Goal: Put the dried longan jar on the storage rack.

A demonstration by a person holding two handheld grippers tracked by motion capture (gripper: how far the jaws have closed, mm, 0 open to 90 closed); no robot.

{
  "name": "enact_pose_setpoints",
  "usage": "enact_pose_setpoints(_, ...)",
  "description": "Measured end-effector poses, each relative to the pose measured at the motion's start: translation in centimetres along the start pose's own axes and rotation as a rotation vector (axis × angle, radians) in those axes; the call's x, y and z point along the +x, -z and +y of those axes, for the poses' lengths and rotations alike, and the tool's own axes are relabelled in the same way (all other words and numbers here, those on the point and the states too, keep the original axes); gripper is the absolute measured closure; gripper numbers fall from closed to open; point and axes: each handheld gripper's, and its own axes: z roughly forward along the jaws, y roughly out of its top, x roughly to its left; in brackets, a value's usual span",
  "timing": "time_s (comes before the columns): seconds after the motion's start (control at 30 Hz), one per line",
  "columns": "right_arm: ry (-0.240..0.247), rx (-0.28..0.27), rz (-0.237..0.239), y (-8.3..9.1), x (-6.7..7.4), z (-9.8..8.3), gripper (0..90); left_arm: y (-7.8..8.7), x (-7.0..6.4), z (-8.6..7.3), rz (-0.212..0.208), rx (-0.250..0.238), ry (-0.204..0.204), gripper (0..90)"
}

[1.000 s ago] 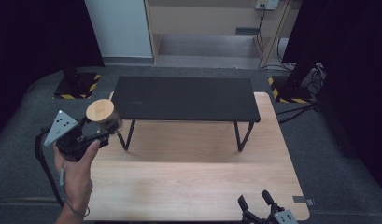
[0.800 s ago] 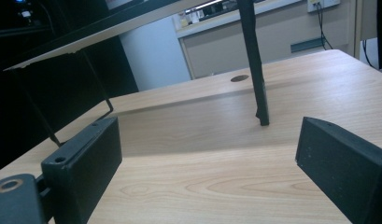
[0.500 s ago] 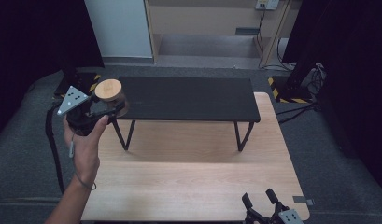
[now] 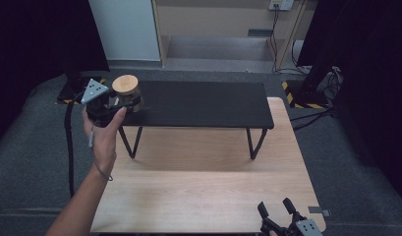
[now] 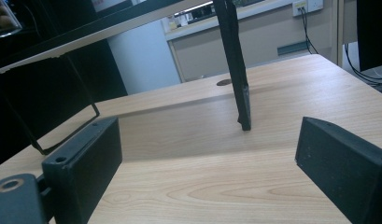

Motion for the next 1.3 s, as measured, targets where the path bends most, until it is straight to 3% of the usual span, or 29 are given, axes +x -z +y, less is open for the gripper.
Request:
enact_pose_setpoints(0.67, -0.007, 0.005, -0.02, 0.0, -0.4, -0.2, 7.6, -3.3, 0.7, -0.8, 0.019, 0.076, 0.019, 24.4)
enact_pose_setpoints(0.77, -0.009, 0.005, -0.02, -0.1, -0.5, -0.2, 7.6, -3.3, 0.7, -1.3, 0.017, 0.061, 0.035, 24.4)
enact_pose_setpoints(1.13, -0.009, 0.006, -0.019, 0.0, -0.5, -0.2, 7.6, -3.4, 0.0, -1.7, 0.041, 0.051, -0.006, 24.3)
enact_pose_setpoints(1.3, -0.012, 0.003, -0.022, 0.1, -0.6, -0.2, 7.6, -3.4, 0.0, -2.0, 0.043, 0.041, 0.0, 24.3)
